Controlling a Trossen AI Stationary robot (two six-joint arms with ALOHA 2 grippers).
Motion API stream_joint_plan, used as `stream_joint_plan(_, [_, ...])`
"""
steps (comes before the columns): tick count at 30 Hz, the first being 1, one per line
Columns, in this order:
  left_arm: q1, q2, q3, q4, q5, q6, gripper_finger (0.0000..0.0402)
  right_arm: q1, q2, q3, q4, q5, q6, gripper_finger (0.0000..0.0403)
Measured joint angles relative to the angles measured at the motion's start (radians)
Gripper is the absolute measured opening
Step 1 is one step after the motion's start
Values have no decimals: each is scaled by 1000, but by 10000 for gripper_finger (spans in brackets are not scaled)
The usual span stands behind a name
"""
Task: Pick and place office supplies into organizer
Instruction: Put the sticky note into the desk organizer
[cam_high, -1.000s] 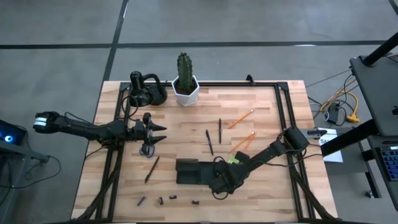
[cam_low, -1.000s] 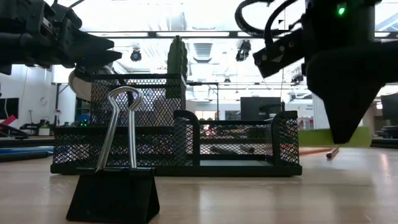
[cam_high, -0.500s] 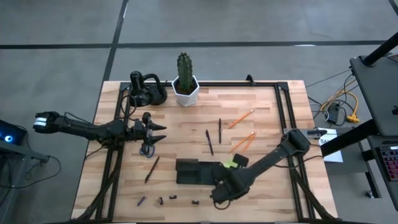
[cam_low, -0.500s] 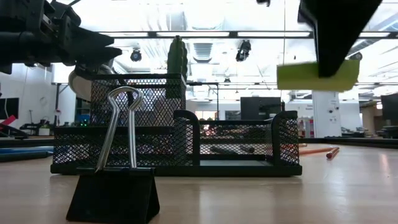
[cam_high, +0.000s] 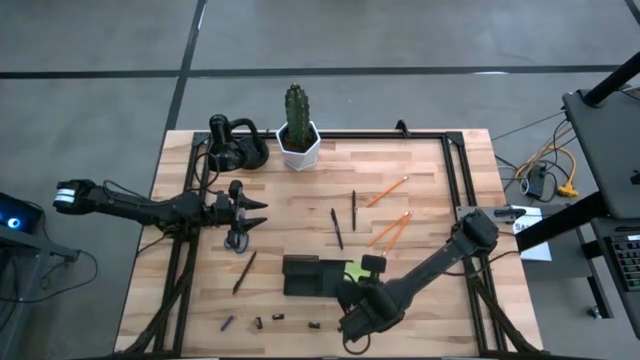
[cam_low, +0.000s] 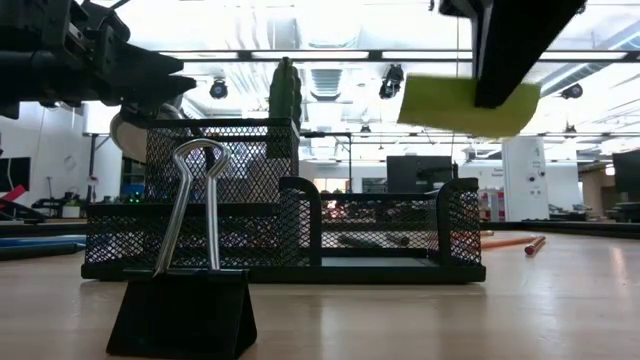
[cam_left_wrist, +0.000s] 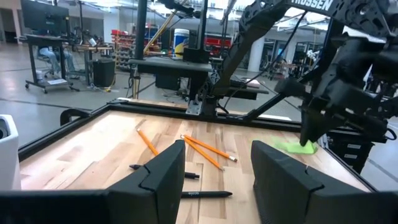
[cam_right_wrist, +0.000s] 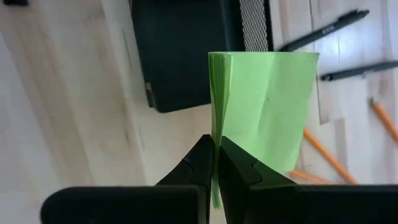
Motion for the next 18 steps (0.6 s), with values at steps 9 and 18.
stream_joint_plan(9, [0,7,0,-2,0,0,169,-3,17,-1,124,21,-148,8])
stream_joint_plan(18, [0,7,0,-1,0,0,169,-46,17,-1,187,47,-204,8])
